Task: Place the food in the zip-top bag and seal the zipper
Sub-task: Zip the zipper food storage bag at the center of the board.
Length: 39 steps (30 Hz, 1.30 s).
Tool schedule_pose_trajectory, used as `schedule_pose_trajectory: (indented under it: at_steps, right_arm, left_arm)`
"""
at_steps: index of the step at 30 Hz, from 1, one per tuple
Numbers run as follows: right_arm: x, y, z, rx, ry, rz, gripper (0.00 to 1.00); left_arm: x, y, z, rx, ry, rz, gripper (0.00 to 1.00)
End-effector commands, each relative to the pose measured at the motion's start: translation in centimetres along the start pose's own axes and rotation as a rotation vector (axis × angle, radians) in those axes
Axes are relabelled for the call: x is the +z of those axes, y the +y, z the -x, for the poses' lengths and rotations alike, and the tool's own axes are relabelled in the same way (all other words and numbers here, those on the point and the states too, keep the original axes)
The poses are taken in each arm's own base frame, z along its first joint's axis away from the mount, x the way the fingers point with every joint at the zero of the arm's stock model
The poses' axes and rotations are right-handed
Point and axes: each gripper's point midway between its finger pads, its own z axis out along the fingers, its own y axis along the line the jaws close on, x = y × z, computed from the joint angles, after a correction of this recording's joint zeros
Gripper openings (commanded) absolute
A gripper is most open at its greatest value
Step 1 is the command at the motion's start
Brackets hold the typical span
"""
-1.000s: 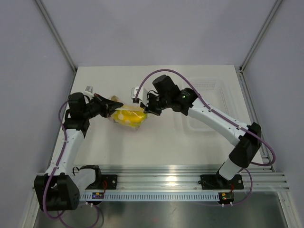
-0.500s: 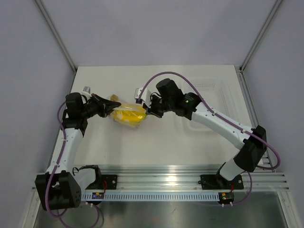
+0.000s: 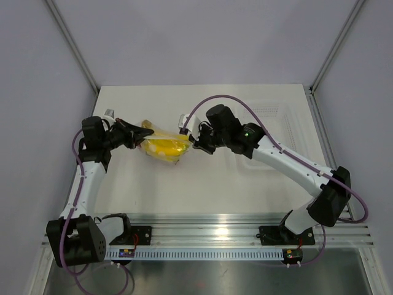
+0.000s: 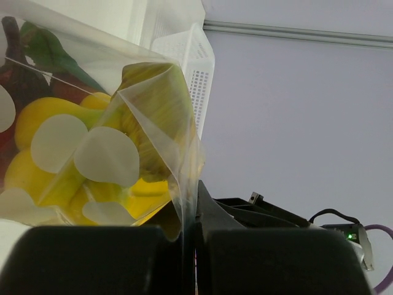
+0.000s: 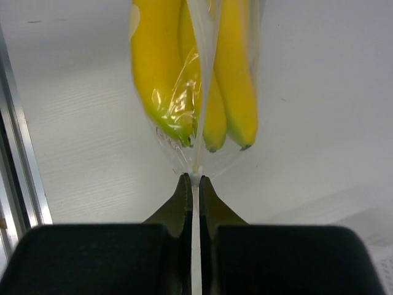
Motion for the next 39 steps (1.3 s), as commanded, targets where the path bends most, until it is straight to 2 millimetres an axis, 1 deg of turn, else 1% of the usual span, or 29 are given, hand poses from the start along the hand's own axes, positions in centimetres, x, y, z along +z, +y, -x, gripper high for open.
schedule_pose_trajectory:
  at_steps: [1, 5, 14, 16, 19, 24, 28, 29, 31, 34, 36, 37, 38, 39]
  right_arm:
    - [-2.9, 0.7, -3.9, 0.071, 0.143, -0.022, 0.00]
    - [-3.4, 0.7, -4.4, 0.077, 0.158, -0.038, 0.00]
    - [-4.2, 0.5, -4.6, 0.081, 0.162, -0.070, 0.00]
    - [-4.3, 0.5, -5.5, 0.081, 0.187, -0.083, 0.00]
    - [-4.4, 0.8, -6.2, 0.096, 0.196, -0.085, 0.00]
    - [-4.8, 1.3, -6.6, 0.120, 0.183, -0.093, 0.00]
    - [-4.7, 1.9, -5.9, 0.150, 0.135, -0.074, 0.00]
    - [-4.6, 1.9, -5.3, 0.153, 0.104, -0.071, 0.00]
    - [-4.3, 2.1, -4.7, 0.171, 0.077, -0.058, 0.00]
    - [-3.8, 1.2, -3.8, 0.196, 0.043, -0.096, 0.01]
    - [-3.8, 0.7, -3.5, 0.202, 0.035, -0.115, 0.21]
    - [-3.8, 0.6, -3.2, 0.212, 0.029, -0.122, 0.26]
    - [-3.8, 0.4, -3.1, 0.212, 0.026, -0.127, 0.29]
    - [-3.9, 0.1, -2.8, 0.210, 0.019, -0.144, 0.39]
  left_arm:
    - [-1.2, -4.2, 4.9, 0.131, -0.193, -0.089, 0.00]
    - [-1.3, -4.6, 5.2, 0.134, -0.197, -0.095, 0.00]
    - [-1.6, -4.7, 5.3, 0.133, -0.200, -0.103, 0.00]
    - [-1.6, -4.8, 5.4, 0.139, -0.202, -0.105, 0.00]
    - [-1.7, -4.8, 5.5, 0.137, -0.208, -0.105, 0.00]
    - [-1.9, -5.1, 5.5, 0.144, -0.209, -0.112, 0.00]
    - [-2.0, -5.1, 5.2, 0.150, -0.207, -0.118, 0.00]
    - [-2.0, -5.2, 5.0, 0.153, -0.202, -0.121, 0.00]
    - [-2.1, -5.3, 4.8, 0.160, -0.197, -0.126, 0.00]
    - [-2.1, -5.4, 4.7, 0.163, -0.195, -0.127, 0.00]
    - [-2.2, -5.5, 4.7, 0.167, -0.192, -0.128, 0.00]
    - [-2.1, -5.5, 4.7, 0.169, -0.191, -0.128, 0.00]
    - [-2.2, -5.6, 4.6, 0.169, -0.188, -0.129, 0.00]
    - [-2.2, -5.7, 4.7, 0.171, -0.190, -0.130, 0.00]
